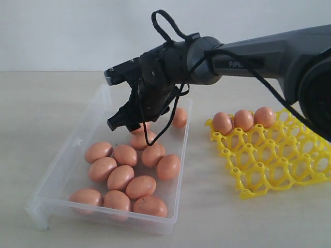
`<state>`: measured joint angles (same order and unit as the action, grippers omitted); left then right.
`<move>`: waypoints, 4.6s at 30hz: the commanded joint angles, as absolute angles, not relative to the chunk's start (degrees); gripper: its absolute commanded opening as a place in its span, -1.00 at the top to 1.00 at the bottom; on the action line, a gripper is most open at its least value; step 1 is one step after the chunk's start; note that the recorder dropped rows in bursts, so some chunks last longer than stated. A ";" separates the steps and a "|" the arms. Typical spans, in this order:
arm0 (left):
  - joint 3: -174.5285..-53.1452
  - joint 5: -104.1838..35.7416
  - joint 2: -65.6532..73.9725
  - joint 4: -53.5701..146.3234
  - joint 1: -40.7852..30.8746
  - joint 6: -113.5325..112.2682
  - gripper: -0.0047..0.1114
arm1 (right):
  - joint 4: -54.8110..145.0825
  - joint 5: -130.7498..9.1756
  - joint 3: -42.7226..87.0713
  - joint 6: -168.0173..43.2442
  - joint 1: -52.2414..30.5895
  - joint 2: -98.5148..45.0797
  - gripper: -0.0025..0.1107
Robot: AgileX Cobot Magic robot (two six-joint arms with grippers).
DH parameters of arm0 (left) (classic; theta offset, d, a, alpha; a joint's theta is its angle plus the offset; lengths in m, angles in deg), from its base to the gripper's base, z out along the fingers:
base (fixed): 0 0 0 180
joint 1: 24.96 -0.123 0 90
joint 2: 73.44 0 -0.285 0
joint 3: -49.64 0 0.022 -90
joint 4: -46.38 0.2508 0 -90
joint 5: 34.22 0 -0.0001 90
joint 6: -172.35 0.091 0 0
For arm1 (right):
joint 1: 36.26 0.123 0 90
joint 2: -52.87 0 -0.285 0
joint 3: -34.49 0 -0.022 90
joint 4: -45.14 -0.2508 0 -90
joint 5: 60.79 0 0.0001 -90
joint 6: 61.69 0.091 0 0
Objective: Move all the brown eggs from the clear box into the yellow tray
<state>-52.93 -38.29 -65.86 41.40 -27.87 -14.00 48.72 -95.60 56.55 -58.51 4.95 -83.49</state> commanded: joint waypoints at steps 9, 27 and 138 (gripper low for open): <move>-53.15 -38.17 -65.65 41.38 -27.65 -14.07 0.85 | 60.71 -108.53 56.78 -53.63 4.86 -79.48 0.03; -53.15 -38.17 -65.65 41.38 -27.65 -14.07 0.85 | 65.90 -106.39 56.78 -42.26 1.58 -79.61 0.03; -53.15 -38.17 -65.65 41.38 -27.65 -14.07 0.85 | 70.69 -95.60 56.78 -64.62 1.48 -85.89 0.95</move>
